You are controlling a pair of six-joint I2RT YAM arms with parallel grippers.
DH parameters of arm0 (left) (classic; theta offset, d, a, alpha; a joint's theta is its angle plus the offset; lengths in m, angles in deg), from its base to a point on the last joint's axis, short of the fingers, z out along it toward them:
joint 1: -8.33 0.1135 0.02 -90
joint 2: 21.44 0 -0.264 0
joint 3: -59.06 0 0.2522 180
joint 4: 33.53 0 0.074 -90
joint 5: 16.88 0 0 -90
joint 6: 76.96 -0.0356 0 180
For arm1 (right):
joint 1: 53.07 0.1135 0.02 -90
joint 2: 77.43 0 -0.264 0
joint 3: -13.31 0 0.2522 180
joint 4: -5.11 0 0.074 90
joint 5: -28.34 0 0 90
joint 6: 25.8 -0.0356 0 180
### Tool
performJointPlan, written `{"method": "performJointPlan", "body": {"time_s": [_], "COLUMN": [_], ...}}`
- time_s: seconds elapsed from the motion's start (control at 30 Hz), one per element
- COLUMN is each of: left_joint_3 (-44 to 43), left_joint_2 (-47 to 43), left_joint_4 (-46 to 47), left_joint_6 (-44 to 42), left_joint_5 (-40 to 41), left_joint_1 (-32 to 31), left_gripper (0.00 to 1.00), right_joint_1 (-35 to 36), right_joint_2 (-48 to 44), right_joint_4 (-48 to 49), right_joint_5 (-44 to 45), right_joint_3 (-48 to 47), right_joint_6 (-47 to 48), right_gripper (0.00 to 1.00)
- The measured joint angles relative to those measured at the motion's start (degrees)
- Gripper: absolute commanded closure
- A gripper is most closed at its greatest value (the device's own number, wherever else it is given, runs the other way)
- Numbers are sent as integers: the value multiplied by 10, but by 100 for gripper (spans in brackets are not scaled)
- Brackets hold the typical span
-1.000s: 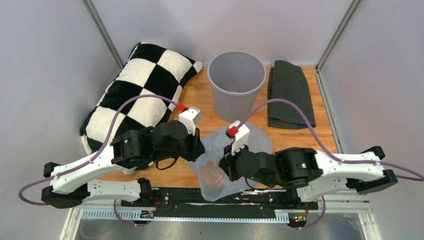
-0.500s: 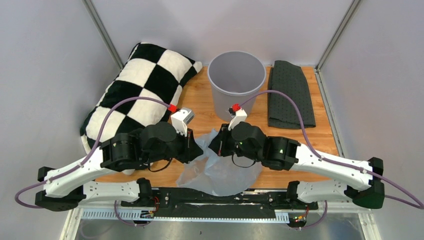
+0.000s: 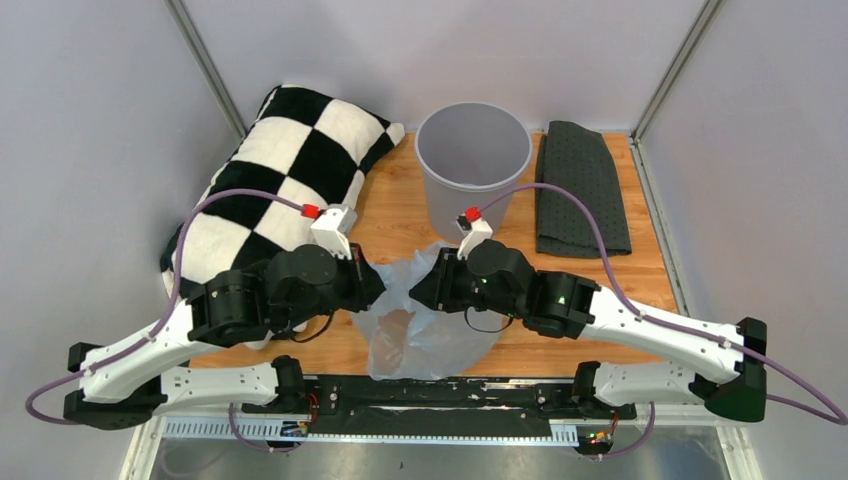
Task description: Put the trash bags into the trash bin
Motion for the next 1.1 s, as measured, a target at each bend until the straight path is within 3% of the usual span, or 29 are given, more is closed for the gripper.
{"method": "performJointPlan", "body": {"time_s": [0.1, 0.37, 0.57, 1.1], "left_joint_3": [0, 0, 0, 0], "left_joint_2": [-10, 26, 60, 73], "left_joint_4": [0, 1, 1, 1], "left_joint_6": [10, -7, -43, -101], "left_joint_5": [36, 24, -30, -120], "left_joint_1": [18, 56, 102, 148], "left_gripper": [100, 100, 100, 100], "right_joint_1": [1, 19, 55, 71], "right_joint_2": [-35, -41, -35, -31], "right_joint_4": [-9, -31, -60, -117], "right_joint_5": [-3, -4, 7, 37], "right_joint_3": [26, 12, -20, -52], "right_joint_6": [0, 13, 31, 54], "right_gripper": [52, 51, 36, 34]}}
